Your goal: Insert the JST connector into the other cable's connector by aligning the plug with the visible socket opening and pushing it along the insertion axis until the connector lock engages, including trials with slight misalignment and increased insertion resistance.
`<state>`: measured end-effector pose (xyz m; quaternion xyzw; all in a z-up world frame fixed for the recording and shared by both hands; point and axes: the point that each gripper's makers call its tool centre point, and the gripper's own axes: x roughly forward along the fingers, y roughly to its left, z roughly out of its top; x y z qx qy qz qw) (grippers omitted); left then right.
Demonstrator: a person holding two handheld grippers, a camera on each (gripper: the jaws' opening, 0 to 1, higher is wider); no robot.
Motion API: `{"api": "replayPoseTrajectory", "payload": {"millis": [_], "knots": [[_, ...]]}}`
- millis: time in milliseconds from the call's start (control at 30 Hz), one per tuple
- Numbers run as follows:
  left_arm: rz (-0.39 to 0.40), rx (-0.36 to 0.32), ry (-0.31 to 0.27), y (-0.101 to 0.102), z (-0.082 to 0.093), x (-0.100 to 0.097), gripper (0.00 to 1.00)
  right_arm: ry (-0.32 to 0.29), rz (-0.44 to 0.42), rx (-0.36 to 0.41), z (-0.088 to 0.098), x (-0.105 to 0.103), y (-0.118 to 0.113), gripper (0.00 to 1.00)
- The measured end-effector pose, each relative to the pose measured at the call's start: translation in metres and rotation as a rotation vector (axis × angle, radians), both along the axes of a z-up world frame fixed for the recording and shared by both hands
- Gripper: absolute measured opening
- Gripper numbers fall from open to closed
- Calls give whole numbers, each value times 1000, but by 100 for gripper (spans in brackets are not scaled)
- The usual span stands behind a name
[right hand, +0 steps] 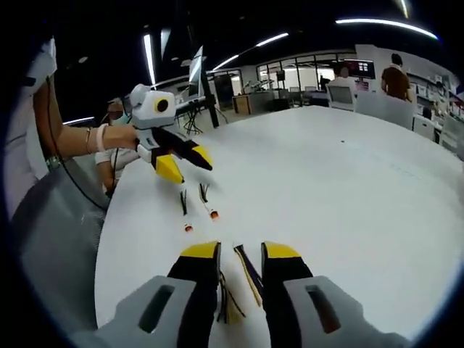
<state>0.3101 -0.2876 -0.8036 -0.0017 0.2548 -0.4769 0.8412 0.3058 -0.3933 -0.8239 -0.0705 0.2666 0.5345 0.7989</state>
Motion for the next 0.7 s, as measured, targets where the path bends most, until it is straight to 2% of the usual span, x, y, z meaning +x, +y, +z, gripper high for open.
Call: {"api": "replayPoseTrajectory", "payload": {"millis": [100,267,433,700], "knots": [[-11,-6,-8,-2,2,-2,27,-12,14,5,-1,1,1,18],[-63,-3,-49,-11,-5,-2,26,-60,59,14,-1,3,5,15],[-94,25,-53,-14,-15,-4,23,-57,92,21,-5,1,8,14],[-119,46,-89,-17,-20,-2,21,-86,138,17,-10,-1,11,13]]}}
